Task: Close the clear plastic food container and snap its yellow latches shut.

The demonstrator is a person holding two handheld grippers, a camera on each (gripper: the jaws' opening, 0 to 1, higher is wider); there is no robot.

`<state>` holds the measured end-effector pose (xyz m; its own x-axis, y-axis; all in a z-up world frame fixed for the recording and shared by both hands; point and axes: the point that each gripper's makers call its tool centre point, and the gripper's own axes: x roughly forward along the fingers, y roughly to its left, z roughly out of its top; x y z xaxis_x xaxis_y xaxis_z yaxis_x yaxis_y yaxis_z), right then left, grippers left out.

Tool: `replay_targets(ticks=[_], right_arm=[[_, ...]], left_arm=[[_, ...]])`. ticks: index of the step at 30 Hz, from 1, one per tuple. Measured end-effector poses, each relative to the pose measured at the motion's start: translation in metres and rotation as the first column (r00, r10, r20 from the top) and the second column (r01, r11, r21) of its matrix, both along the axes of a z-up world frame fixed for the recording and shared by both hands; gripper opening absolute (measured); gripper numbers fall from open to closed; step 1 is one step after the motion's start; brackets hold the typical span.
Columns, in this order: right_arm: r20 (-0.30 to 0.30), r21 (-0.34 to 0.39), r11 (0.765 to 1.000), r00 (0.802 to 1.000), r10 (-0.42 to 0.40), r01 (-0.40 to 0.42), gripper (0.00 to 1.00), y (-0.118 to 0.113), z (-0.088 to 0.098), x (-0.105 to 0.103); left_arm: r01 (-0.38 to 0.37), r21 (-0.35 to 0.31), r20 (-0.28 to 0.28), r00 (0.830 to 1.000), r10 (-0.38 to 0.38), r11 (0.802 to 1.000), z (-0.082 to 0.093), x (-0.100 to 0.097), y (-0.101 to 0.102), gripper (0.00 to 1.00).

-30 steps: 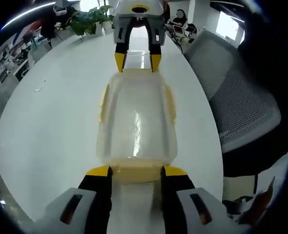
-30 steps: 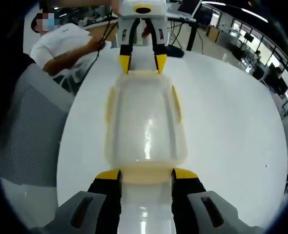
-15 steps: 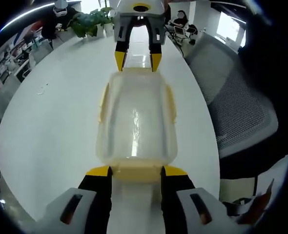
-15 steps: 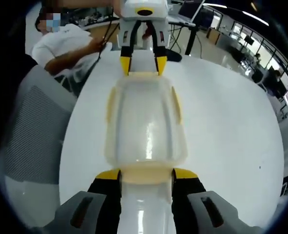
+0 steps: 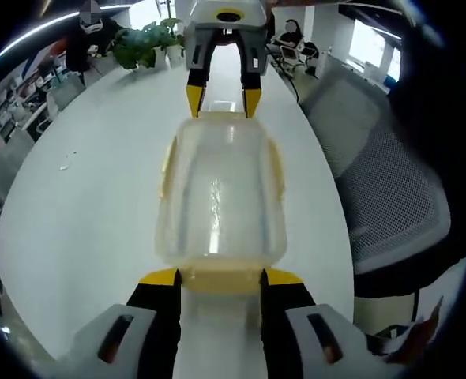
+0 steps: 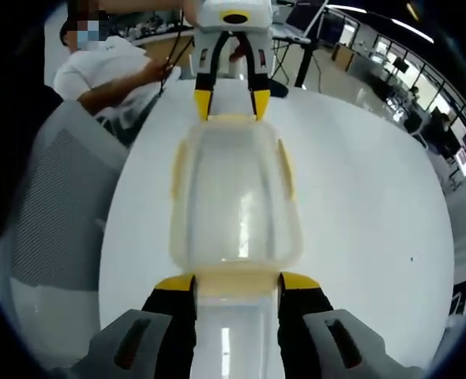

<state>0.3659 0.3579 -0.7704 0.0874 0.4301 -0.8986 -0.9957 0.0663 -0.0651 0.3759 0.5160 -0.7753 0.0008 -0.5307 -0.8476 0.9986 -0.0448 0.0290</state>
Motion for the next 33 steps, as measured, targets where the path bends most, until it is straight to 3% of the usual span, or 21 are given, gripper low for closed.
replay_targets(ticks=[33], right_arm=[[0.014,-0.02,1.0,1.0,-0.017,0.017,0.39,-0.074,0.007,-0.012]], left_arm=[[0.017,-0.02,0.004,1.0,-0.017,1.0,0.012,-0.011,-0.073,0.38]])
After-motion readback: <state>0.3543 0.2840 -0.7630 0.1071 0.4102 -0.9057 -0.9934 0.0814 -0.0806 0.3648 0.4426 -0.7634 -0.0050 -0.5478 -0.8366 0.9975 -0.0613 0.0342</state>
